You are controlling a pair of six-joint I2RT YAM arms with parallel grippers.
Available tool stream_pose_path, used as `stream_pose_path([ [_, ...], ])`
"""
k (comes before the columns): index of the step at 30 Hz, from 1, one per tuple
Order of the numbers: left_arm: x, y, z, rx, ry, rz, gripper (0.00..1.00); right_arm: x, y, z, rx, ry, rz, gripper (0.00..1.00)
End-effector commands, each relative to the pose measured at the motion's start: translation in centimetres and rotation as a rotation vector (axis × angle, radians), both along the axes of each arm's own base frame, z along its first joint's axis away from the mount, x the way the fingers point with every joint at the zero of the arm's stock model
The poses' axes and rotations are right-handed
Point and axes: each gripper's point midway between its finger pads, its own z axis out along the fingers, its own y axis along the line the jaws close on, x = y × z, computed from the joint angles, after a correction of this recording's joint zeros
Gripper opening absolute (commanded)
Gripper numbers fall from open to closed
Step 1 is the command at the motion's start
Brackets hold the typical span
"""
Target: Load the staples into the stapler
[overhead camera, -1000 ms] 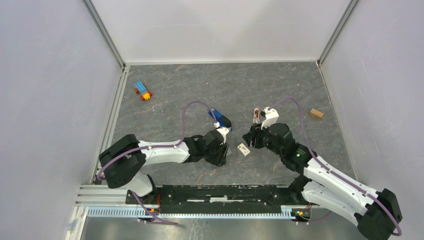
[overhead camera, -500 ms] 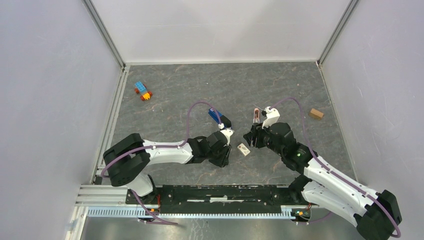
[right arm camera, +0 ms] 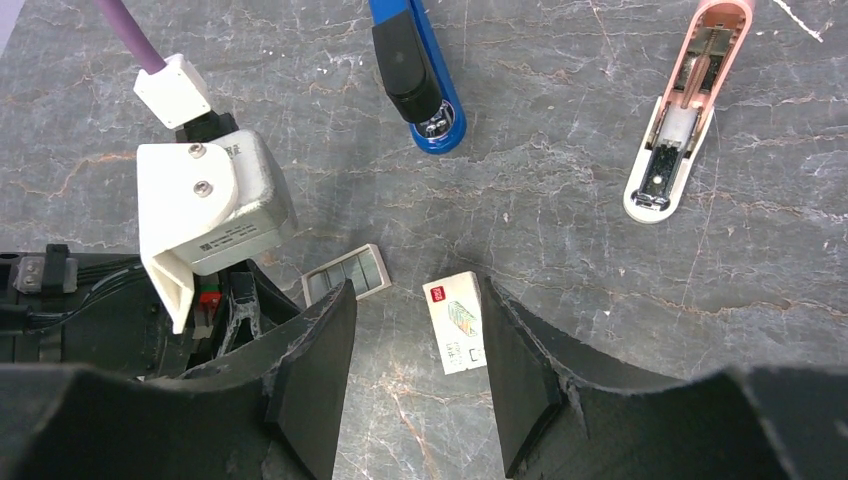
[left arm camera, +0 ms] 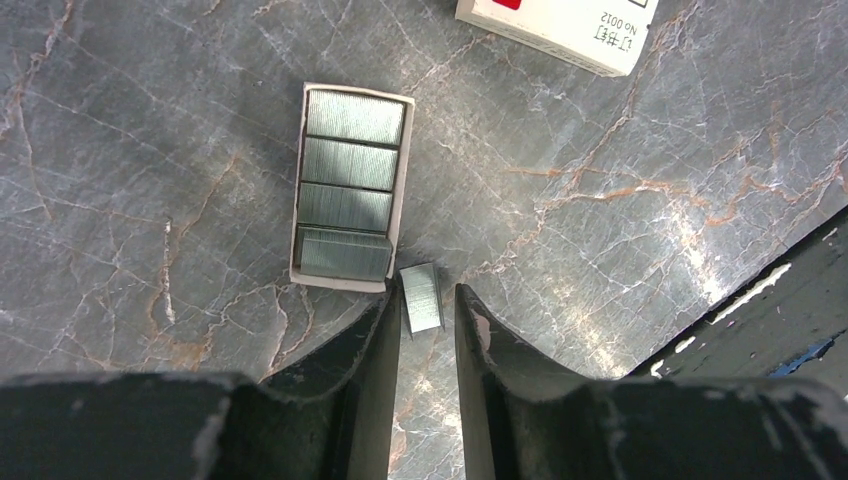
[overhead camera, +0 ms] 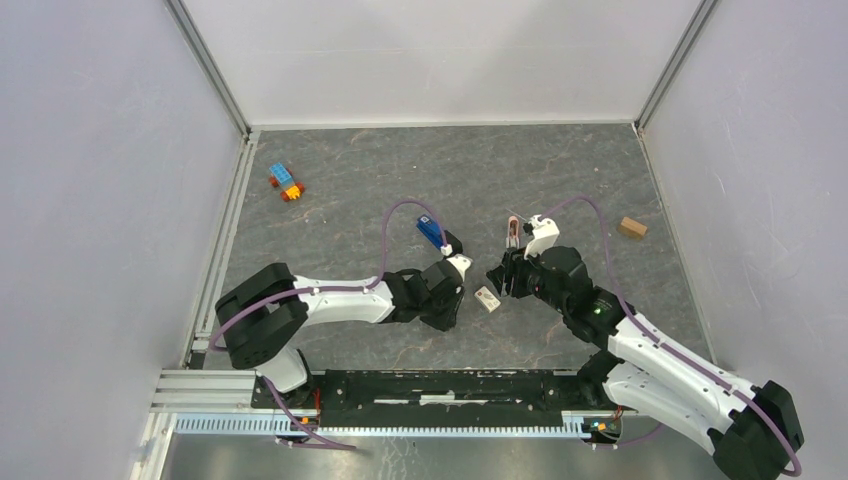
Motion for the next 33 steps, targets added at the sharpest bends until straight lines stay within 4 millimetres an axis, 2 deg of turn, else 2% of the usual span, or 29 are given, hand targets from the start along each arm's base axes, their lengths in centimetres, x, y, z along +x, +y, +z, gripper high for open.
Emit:
stream_pose_path([
  [1, -0.1, 1.4, -1.2, 0.091, 0.01, 0.036, 0.34, 0.5, 0.2, 1.4, 0.038, -0.051, -0.005, 0.56],
  [15, -0.1, 2.1, -1.3, 0.158, -0.016, 0.052, 0.3, 0.2, -0.1, 1.1, 0.054, -0.05, -0.012, 0.55],
  [24, 0.1, 1.7, -0.2, 0.127, -0.027, 0.064, 0.23, -0.4, -0.5, 0.7, 0.083, -0.045, -0.021, 0.56],
  [33, -0.3, 1.3, 1.0, 0.075, -0.008, 0.09, 0.21, -1.3, 0.4, -0.3, 0.13, -0.014, 0.017, 0.56],
])
